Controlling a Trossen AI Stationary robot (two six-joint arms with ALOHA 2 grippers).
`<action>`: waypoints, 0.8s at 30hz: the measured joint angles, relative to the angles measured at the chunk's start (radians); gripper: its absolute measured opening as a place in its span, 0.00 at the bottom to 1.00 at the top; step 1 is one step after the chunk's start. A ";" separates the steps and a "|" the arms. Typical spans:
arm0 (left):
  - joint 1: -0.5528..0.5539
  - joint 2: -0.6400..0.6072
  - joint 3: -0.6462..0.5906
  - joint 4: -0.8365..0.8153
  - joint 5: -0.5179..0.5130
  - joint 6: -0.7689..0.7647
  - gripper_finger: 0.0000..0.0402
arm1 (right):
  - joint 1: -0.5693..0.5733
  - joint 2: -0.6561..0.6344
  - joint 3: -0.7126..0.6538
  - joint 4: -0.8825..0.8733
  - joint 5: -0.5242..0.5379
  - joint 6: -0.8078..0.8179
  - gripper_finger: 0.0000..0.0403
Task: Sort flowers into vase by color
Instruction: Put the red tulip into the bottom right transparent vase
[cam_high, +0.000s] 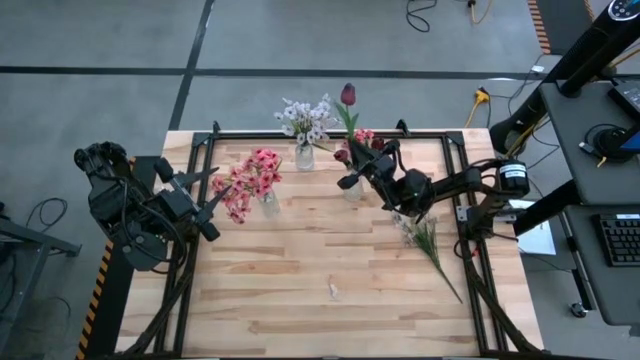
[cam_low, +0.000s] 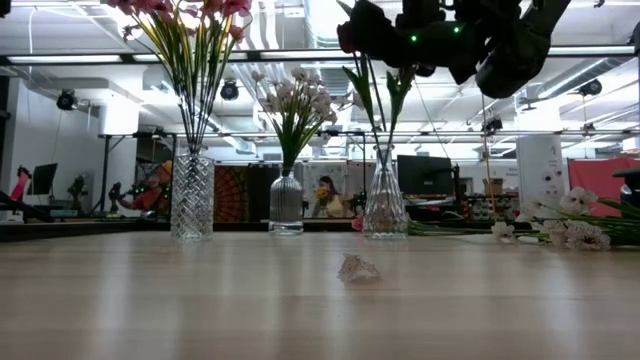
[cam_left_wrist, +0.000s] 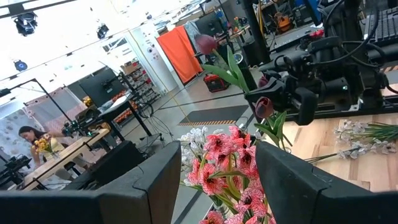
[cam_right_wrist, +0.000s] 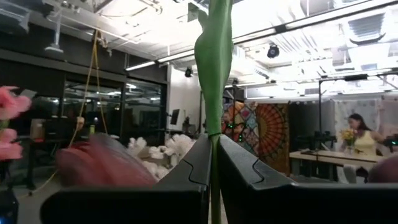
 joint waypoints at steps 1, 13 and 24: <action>0.000 0.000 0.000 0.000 0.000 0.000 0.47 | -0.005 0.004 0.000 0.000 0.000 0.007 0.03; 0.000 0.000 0.000 0.001 0.027 0.000 0.47 | -0.020 0.019 0.000 -0.001 0.001 0.018 0.03; 0.000 0.000 0.000 0.000 0.029 0.000 0.47 | -0.031 0.019 0.001 -0.001 0.000 0.015 0.03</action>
